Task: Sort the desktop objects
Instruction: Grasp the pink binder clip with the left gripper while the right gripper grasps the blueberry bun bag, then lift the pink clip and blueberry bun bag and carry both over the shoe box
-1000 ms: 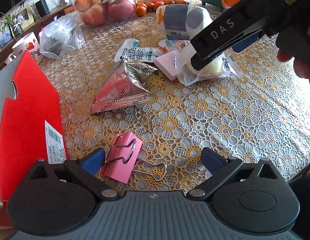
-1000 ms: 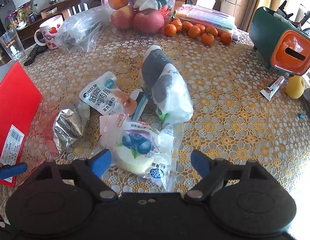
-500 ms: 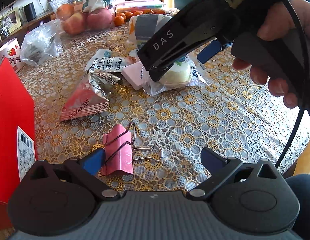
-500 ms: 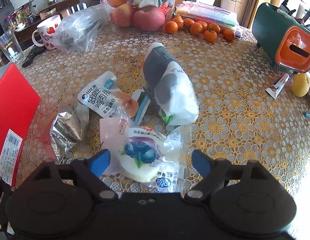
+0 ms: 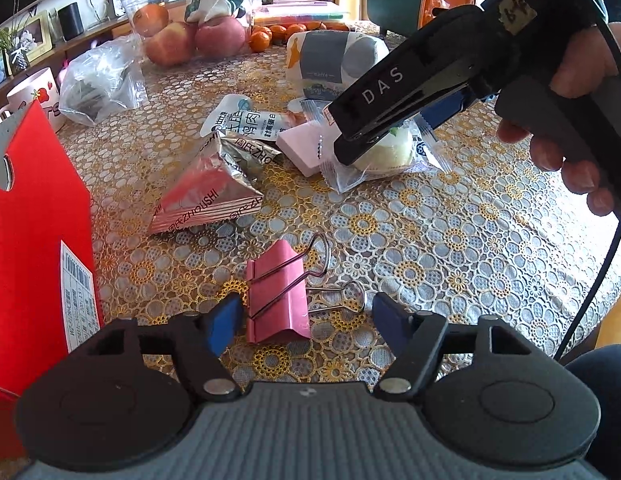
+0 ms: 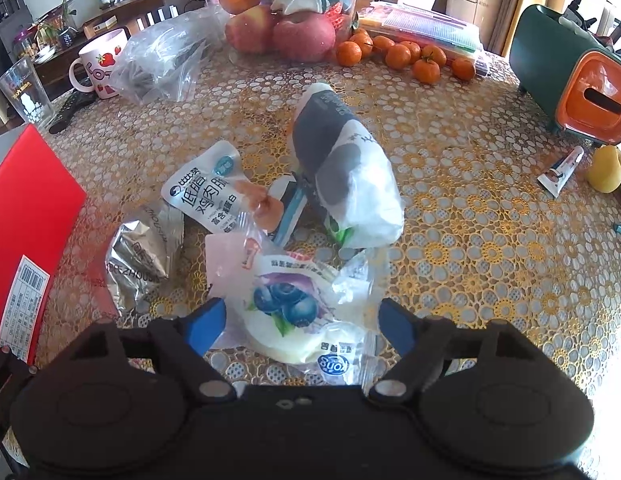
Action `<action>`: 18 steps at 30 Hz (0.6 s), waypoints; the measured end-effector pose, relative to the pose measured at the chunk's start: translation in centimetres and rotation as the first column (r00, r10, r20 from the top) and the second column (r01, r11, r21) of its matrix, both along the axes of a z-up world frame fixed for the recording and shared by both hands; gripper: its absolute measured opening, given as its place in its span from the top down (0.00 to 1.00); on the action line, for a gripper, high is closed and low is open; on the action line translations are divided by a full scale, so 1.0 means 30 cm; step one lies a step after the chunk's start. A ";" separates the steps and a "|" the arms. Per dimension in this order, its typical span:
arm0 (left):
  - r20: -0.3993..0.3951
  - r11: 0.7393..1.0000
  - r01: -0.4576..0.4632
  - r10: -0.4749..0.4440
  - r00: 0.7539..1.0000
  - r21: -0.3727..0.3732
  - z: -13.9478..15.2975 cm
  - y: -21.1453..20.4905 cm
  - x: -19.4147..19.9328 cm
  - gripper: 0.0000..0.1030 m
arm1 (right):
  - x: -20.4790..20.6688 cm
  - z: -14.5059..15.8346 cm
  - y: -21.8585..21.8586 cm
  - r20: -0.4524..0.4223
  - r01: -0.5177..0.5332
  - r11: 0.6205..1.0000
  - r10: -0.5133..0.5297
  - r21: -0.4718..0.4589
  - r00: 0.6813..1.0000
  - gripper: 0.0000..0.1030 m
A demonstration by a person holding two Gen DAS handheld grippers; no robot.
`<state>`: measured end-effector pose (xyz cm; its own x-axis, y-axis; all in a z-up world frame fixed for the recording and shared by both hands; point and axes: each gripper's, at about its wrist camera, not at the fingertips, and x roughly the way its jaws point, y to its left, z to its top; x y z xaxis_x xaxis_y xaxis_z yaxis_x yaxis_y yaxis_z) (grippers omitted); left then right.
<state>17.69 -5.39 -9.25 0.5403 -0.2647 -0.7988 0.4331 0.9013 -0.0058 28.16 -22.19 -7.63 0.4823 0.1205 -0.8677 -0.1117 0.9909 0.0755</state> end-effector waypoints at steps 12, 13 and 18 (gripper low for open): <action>-0.004 0.999 -0.032 0.032 0.999 -0.009 0.015 0.007 0.014 0.68 | -0.022 0.023 0.003 0.007 -0.015 1.000 0.015 0.003 1.000 0.43; 0.002 0.999 -0.035 0.036 0.999 -0.005 0.016 0.006 0.009 0.68 | -0.027 0.027 0.001 0.008 -0.016 1.000 0.016 0.004 1.000 0.43; 0.016 0.999 -0.044 0.044 0.999 -0.016 0.037 0.007 0.002 0.70 | -0.061 0.052 -0.015 0.015 -0.026 1.000 0.026 0.006 1.000 0.44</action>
<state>17.75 -5.19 -8.13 0.5644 -0.2526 -0.7859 0.3932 0.9193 -0.0130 26.32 -22.64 -6.06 0.4918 0.1383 -0.8597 -0.1389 0.9871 0.0794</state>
